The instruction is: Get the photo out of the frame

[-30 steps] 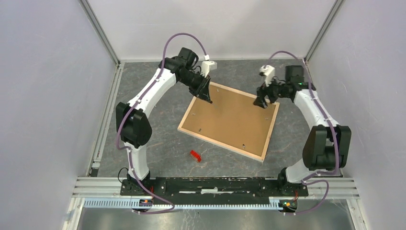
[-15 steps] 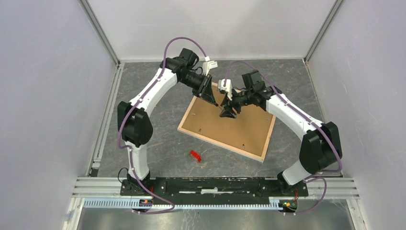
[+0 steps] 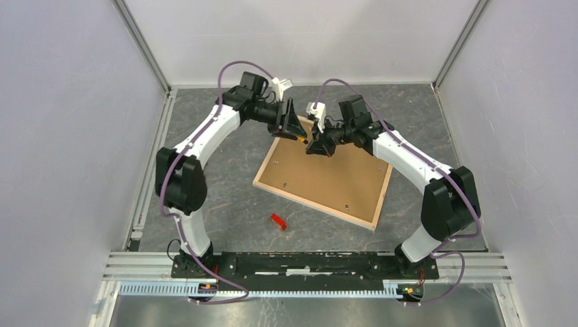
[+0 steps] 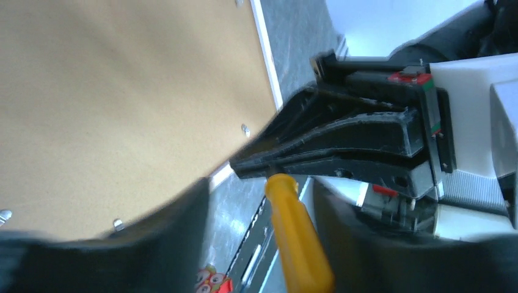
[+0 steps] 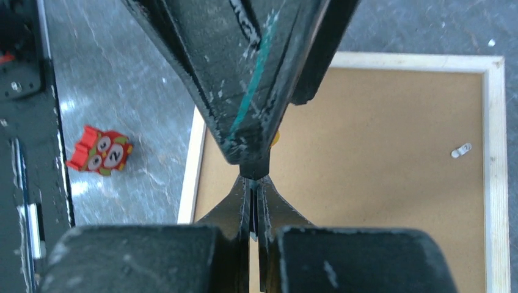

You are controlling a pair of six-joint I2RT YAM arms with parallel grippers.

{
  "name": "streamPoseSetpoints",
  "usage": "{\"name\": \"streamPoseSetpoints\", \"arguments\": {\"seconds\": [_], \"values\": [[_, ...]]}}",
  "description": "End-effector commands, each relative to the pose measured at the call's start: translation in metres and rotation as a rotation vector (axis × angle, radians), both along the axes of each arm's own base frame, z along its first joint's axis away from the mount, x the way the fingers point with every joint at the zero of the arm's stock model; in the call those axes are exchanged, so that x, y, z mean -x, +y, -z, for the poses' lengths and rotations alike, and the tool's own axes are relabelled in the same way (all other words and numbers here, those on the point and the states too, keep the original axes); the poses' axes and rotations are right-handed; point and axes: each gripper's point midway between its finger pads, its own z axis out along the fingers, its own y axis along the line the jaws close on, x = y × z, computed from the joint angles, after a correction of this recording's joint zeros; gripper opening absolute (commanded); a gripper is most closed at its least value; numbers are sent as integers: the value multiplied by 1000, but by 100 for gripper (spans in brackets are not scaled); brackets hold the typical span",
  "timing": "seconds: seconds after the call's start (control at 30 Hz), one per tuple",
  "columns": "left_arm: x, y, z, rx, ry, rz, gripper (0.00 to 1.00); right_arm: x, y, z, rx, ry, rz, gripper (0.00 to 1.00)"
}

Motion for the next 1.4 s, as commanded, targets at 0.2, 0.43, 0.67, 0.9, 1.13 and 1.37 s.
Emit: {"name": "streamPoseSetpoints", "arguments": {"seconds": [0.2,0.43,0.67,0.9,1.13,1.37], "values": [[-54,5,-71,239,-109,-342,81,-32,26,-65,-333,98,180,0],[-59,2,-73,283,-97,-364,58,-34,34,-74,-391,133,170,0],[-54,3,-72,273,-120,-340,20,-36,37,-73,-410,149,173,0],[-46,38,-48,-7,-248,-304,2,-56,13,-68,-245,-23,242,49],[-37,124,20,-489,-286,-286,2,-80,-44,-87,-57,-289,447,92],[-36,214,83,-875,-245,-250,2,-102,-134,-86,171,-474,862,98]]}}
